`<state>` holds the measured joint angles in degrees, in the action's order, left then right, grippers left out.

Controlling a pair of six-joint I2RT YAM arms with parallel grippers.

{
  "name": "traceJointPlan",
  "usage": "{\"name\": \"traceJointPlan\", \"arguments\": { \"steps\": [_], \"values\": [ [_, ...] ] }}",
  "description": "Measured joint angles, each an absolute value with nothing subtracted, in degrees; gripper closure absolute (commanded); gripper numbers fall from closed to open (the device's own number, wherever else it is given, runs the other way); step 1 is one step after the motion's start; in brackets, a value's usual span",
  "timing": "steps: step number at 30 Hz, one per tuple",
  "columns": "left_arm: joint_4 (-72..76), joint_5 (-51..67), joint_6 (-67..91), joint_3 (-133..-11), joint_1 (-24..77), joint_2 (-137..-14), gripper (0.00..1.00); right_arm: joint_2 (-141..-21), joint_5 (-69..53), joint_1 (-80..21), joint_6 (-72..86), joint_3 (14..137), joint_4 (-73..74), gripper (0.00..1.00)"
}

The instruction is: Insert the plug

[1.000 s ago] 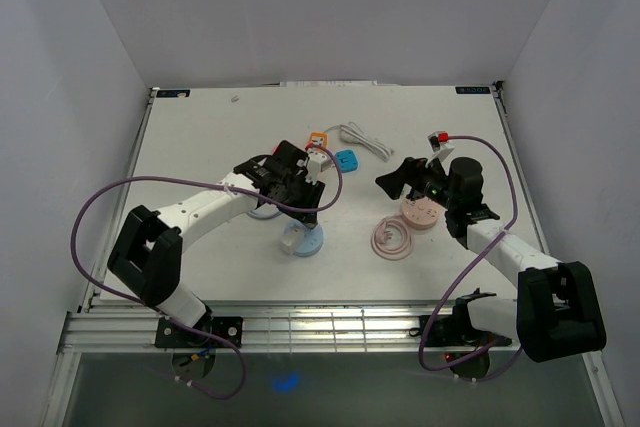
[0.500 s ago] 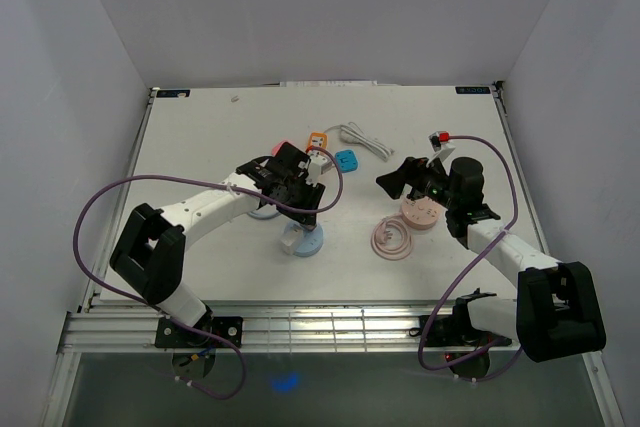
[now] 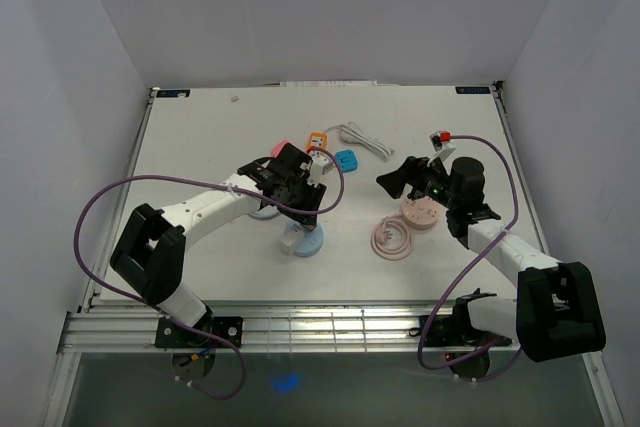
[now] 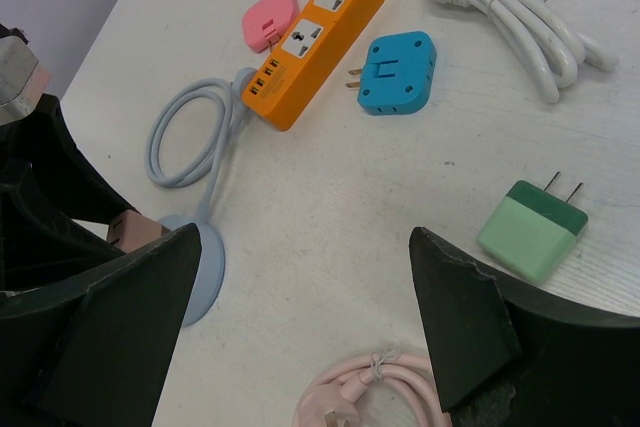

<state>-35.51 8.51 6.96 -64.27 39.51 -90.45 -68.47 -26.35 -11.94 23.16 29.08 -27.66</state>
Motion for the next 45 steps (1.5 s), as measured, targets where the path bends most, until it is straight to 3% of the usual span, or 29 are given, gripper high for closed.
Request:
{"name": "traceJointPlan", "arguments": {
  "steps": [45],
  "values": [
    [-30.96, 3.44, 7.53, -61.17, 41.89, -89.54, 1.00, -68.47, -28.27, -10.96, 23.83, 28.32, -28.93, 0.10]
  ]
}}
